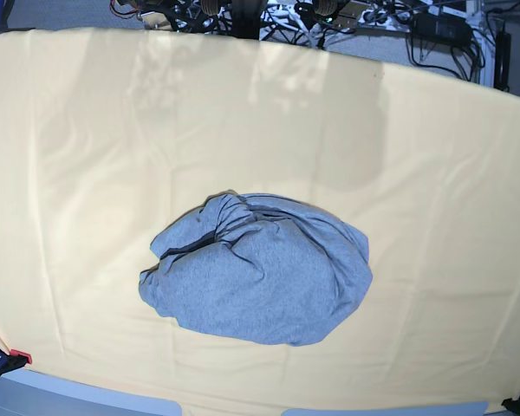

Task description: Layout the t-shirt on the table in an organized manner, then fold the t-shirt properly

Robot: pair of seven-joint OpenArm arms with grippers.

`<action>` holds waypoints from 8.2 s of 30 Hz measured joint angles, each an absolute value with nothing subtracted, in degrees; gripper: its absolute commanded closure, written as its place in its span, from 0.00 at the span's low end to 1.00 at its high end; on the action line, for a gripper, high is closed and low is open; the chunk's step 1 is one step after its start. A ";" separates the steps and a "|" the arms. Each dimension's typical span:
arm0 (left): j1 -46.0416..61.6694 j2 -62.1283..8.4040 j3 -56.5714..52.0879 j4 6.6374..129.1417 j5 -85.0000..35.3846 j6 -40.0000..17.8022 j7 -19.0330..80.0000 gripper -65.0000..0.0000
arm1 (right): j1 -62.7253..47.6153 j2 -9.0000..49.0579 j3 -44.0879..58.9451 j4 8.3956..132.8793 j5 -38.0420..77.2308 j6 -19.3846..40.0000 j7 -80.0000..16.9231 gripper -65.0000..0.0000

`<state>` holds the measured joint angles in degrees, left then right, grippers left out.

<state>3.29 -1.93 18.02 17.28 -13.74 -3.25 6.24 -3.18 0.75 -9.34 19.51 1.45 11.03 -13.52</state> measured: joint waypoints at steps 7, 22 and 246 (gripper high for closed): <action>3.31 -1.93 18.02 17.28 -13.74 -3.25 6.24 1.00 | -3.16 0.75 -9.32 19.51 1.45 11.16 -13.52 1.00; 3.31 -1.93 18.02 17.28 -13.74 -3.25 6.24 1.00 | -3.16 0.75 -9.34 19.51 1.45 11.16 -13.52 1.00; -0.73 -25.26 12.36 99.63 -29.50 -33.63 29.63 0.98 | 4.43 18.24 13.98 95.55 -5.37 -1.23 -43.11 1.00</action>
